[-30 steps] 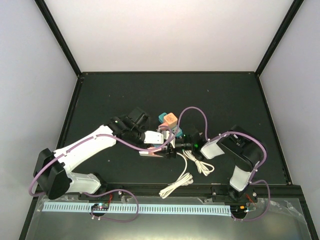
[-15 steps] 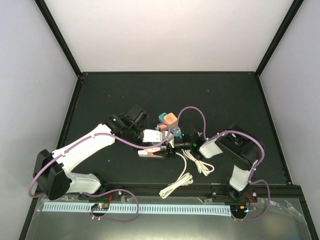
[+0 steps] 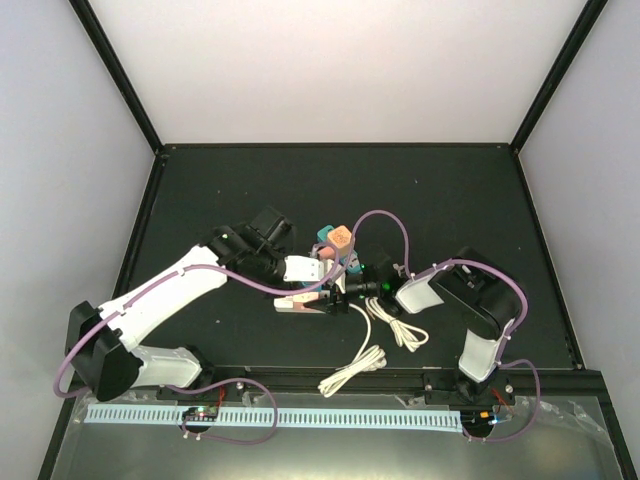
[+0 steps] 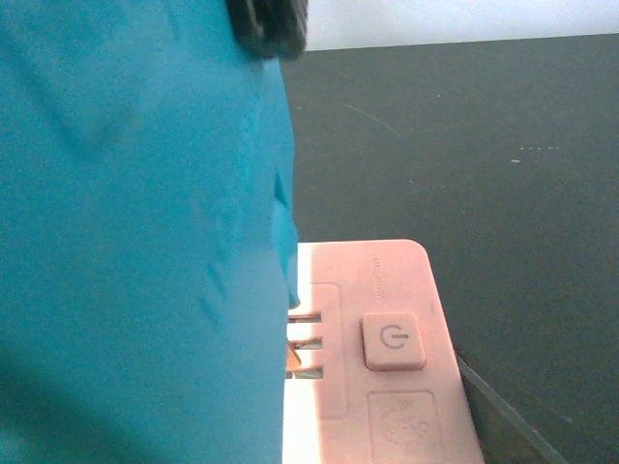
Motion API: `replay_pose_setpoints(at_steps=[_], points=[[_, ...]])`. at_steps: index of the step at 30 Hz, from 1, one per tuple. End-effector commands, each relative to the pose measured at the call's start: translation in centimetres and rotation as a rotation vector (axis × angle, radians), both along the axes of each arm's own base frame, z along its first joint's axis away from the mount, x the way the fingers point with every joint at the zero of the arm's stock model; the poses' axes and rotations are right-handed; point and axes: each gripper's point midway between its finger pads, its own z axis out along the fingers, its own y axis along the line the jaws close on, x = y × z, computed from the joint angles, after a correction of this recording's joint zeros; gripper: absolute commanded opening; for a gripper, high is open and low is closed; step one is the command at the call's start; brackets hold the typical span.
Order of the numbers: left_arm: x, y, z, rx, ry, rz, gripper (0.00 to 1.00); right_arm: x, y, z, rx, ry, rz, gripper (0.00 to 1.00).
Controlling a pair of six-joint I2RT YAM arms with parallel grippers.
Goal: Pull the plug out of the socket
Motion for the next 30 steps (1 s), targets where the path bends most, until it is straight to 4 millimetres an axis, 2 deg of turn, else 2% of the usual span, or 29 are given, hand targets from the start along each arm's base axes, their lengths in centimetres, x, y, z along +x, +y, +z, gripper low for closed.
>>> replay_pose_setpoints(at_steps=[1, 10, 14, 17, 20, 24, 30], points=[[0.3, 0.8, 2.7, -0.023, -0.062, 0.006, 0.02, 0.0, -0.8, -2.1, -0.073, 0.019, -0.026, 0.24], [-0.2, 2.3, 4.5, -0.049, -0.109, 0.047, 0.02, 0.4, -0.2, 0.7, -0.036, -0.033, -0.008, 0.59], [-0.4, 2.8, 4.6, -0.048, -0.114, 0.068, 0.02, 0.4, 0.0, 2.0, -0.017, -0.051, 0.003, 0.75], [-0.5, 3.2, 4.6, -0.046, -0.110, 0.086, 0.02, 0.6, 0.3, 3.5, 0.004, -0.068, 0.007, 0.82], [-0.8, 3.4, 4.8, -0.057, -0.111, 0.094, 0.02, 0.6, 0.5, 5.1, 0.029, -0.088, 0.013, 0.86], [-1.0, 3.8, 5.2, -0.070, -0.114, 0.106, 0.02, 0.3, 0.5, 7.6, 0.056, -0.126, 0.036, 0.86], [-2.0, 4.4, 5.4, -0.071, -0.094, 0.097, 0.02, -1.3, -0.2, 11.4, 0.051, -0.143, 0.102, 0.80]])
